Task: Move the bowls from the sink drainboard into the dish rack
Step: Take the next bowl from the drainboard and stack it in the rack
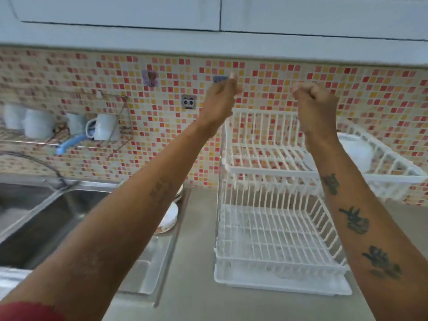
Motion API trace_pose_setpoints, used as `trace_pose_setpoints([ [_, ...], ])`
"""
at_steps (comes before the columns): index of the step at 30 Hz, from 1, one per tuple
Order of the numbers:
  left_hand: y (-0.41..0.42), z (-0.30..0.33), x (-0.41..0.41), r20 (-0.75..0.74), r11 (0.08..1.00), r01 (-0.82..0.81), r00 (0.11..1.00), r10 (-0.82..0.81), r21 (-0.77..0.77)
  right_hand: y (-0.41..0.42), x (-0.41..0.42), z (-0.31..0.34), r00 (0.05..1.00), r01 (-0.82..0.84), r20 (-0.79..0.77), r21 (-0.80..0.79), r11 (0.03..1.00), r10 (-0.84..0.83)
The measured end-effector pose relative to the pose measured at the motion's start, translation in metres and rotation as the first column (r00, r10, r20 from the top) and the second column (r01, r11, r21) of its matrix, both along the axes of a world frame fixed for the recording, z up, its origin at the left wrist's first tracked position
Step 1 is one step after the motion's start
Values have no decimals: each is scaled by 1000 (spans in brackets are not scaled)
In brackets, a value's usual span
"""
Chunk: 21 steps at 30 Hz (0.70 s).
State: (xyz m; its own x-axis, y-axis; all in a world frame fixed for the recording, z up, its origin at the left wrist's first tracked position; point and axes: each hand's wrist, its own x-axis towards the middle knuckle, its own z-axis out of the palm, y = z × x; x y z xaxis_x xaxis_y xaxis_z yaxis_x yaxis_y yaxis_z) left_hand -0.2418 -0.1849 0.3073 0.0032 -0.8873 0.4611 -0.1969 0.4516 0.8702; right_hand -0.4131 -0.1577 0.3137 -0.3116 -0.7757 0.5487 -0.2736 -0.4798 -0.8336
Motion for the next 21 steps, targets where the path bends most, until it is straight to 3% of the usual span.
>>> trace_pose_setpoints([
  [3, 1, -10, 72, -115, 986, -126, 984, 138, 105, 7, 68, 7, 986, -169, 5, -30, 985, 169],
  [6, 7, -32, 142, -124, 939, -256, 949, 290, 232, 5, 134, -1, 944, -329, -31, -10, 944, 329],
  [11, 16, -87, 229, -96, 812, -342, 896, 433, 473, -20, 227, -47, 824, -538, -56, 232, 810, 564],
  [16, 6, -157, 285, -100, 661, -291, 868, 486, 692, -69, 285, -125, 814, -470, 3, 590, 656, 581],
  [21, -4, -245, 306, -118, 423, -47, 927, 356, 905, -104, 295, -211, 860, -315, 14, 801, 510, 510],
])
